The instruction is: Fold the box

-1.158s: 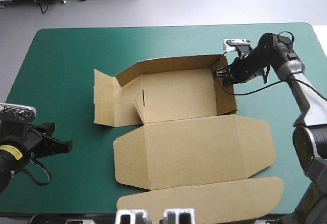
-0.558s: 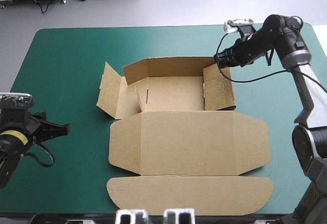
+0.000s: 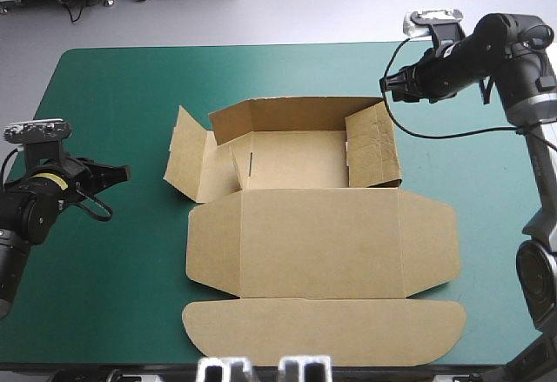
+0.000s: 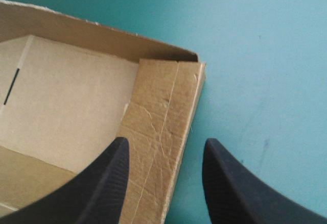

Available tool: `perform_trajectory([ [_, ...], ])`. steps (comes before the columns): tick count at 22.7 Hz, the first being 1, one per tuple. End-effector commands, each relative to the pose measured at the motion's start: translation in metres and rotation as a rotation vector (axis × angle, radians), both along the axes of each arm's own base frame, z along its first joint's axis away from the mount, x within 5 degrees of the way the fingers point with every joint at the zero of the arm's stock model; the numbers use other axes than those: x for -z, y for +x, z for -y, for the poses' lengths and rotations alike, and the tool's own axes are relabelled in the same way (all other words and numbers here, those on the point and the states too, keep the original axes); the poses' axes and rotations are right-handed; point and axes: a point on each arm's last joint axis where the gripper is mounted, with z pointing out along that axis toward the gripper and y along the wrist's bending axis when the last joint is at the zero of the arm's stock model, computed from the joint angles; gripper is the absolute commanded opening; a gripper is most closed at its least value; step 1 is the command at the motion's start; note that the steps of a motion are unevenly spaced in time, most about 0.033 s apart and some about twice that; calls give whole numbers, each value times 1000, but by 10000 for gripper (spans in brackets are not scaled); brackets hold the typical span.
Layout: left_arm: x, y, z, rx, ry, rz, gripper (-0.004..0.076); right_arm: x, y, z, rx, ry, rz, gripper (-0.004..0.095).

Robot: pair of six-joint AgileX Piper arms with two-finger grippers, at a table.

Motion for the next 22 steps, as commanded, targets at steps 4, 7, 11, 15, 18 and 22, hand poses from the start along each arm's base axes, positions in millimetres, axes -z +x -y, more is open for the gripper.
perform_trajectory([
  [4,-7,24,-7,-30,-80,106,14,22,-7,-2,-24,14,-44,416],
  [7,2,36,-18,-74,-178,63,13,34,-4,-2,-15,17,-56,416],
  [11,-8,41,-38,-71,-373,107,13,51,8,-4,-25,10,-98,416],
  [15,-19,32,-47,12,-507,114,13,81,26,-9,-36,35,-183,414],
  [18,-19,31,-46,43,-508,114,13,111,39,-11,-38,33,-273,308],
  [22,-20,31,-44,53,-536,116,12,118,42,-15,-35,72,-296,-12],
])
